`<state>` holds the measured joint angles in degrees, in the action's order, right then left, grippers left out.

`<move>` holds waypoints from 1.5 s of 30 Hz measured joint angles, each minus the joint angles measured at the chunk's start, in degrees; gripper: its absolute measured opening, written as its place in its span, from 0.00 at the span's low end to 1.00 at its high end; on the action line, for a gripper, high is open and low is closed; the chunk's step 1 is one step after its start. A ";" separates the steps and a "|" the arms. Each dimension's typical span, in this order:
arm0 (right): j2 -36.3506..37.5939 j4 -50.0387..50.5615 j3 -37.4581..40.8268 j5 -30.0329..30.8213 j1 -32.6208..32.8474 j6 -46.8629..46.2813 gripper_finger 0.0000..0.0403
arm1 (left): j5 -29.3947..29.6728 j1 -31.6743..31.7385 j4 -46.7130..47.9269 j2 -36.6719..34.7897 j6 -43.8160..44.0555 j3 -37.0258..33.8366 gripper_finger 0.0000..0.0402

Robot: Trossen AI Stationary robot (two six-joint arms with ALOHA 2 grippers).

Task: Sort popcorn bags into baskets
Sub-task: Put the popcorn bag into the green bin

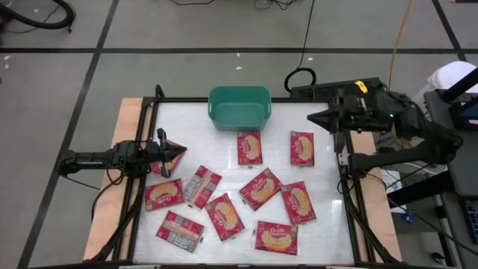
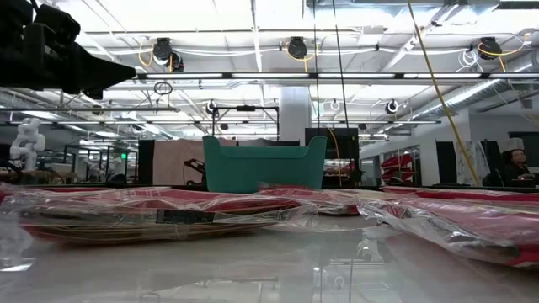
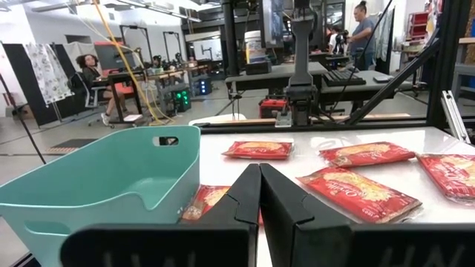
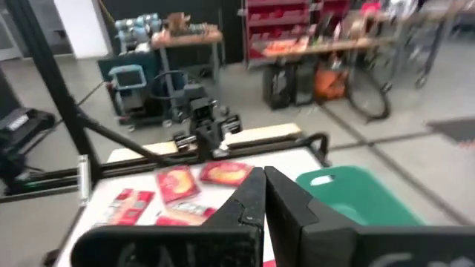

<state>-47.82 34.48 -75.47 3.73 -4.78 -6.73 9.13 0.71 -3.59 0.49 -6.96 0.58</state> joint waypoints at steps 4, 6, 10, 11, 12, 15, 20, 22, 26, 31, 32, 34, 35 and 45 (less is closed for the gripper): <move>-7.02 6.78 -6.97 -1.98 0.00 -5.95 0.00 | 0.00 0.00 0.02 0.00 -0.05 0.00 0.02; -10.17 10.50 -9.55 -2.36 0.00 -12.58 0.00 | 0.00 0.00 0.00 0.00 0.00 -0.02 0.02; -13.75 13.33 -11.51 -3.44 -0.70 -29.27 0.00 | 0.00 0.00 0.01 0.00 -0.07 -0.02 0.02; -14.40 13.80 -11.51 -5.00 -0.86 -31.44 0.00 | 0.00 0.00 0.00 0.00 -0.03 -0.01 0.02; -15.18 14.28 -11.51 -6.53 -0.90 -32.08 0.00 | 0.00 0.00 0.00 0.00 0.00 -0.02 0.02; -17.70 16.49 -11.51 -8.81 -0.56 -31.28 0.00 | 0.00 0.01 0.02 0.00 -0.11 -0.01 0.02; -21.01 20.77 -11.17 -9.93 -0.31 -30.20 0.00 | 0.00 0.00 -0.02 0.00 0.00 -0.01 0.02; -21.82 21.24 -10.48 -10.00 -0.31 -30.23 0.00 | 0.00 0.00 -0.04 0.00 -0.10 0.00 0.02; -22.10 21.14 -8.64 -9.89 -0.35 -32.01 0.00 | 0.00 0.00 -0.16 0.00 -0.07 0.00 0.02; -22.07 21.50 -6.02 -9.88 -0.35 -34.40 0.00 | 0.00 0.00 -0.16 0.00 -0.17 -0.02 0.02; -22.07 21.73 -5.42 -9.90 -0.37 -34.61 0.00 | 0.00 0.00 -0.16 0.00 -0.03 0.00 0.02; -22.07 22.25 -4.32 -9.93 -0.52 -35.63 0.00 | 0.00 0.00 -0.42 0.00 0.42 0.00 0.02; -22.07 22.66 -3.67 -9.93 -0.57 -36.32 0.00 | 0.00 0.00 -0.54 -0.01 0.70 -0.02 0.02; -22.04 29.61 3.89 -9.90 -0.81 -43.68 0.00 | -0.03 -0.15 -1.37 0.00 5.28 0.00 0.02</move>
<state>-69.85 64.09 -71.58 -6.16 -5.58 -50.41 9.09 0.56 -4.96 0.49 -1.68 0.58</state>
